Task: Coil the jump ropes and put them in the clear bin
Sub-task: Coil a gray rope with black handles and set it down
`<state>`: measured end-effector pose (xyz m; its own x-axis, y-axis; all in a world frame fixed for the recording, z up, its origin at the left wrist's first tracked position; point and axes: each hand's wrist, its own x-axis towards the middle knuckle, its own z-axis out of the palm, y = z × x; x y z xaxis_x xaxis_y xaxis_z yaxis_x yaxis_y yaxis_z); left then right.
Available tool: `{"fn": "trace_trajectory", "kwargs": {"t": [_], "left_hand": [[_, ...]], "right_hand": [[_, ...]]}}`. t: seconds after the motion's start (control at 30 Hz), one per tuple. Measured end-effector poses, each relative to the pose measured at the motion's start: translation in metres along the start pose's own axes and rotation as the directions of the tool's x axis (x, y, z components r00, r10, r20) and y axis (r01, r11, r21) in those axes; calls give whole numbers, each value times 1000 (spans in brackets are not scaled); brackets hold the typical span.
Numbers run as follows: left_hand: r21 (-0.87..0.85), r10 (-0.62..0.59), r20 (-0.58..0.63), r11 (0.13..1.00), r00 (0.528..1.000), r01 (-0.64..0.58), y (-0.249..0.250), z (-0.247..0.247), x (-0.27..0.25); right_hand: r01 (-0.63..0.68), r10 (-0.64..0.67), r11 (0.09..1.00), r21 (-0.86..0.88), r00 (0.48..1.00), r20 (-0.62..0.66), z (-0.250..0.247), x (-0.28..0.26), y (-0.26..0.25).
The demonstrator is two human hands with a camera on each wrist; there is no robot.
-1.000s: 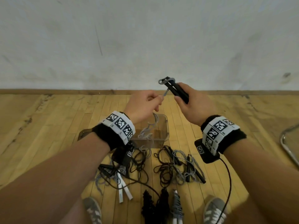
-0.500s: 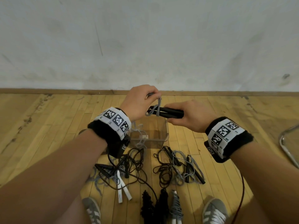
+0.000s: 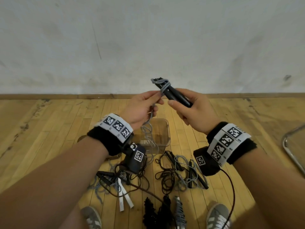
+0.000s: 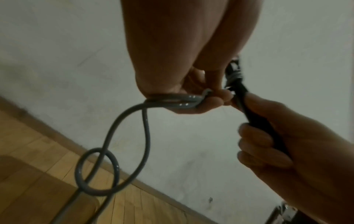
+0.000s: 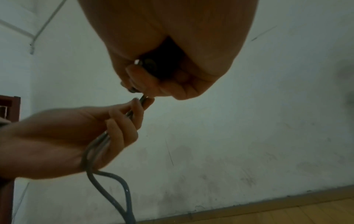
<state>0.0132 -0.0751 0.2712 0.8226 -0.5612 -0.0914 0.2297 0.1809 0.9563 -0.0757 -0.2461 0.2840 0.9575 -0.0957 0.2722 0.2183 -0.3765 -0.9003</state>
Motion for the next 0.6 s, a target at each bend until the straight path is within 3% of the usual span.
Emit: {"fn": "trace_trajectory", "kwargs": {"t": [0.13, 0.33, 0.43, 0.6], "left_hand": [[238, 120, -90, 966, 989, -96, -5, 9, -2], [545, 256, -130, 825, 958, -147, -8, 3, 1], [550, 277, -147, 821, 950, -155, -8, 4, 0], [449, 238, -202, 884, 950, -126, -11, 12, -1]], "right_hand": [[-51, 31, 988, -149, 991, -131, 0, 8, 13], [-86, 14, 877, -473, 988, -152, 2, 12, 21], [-83, 8, 829, -553, 990, -137, 1, 13, 22], [-73, -43, 701, -709, 989, -144, 8, 12, 27]]}}
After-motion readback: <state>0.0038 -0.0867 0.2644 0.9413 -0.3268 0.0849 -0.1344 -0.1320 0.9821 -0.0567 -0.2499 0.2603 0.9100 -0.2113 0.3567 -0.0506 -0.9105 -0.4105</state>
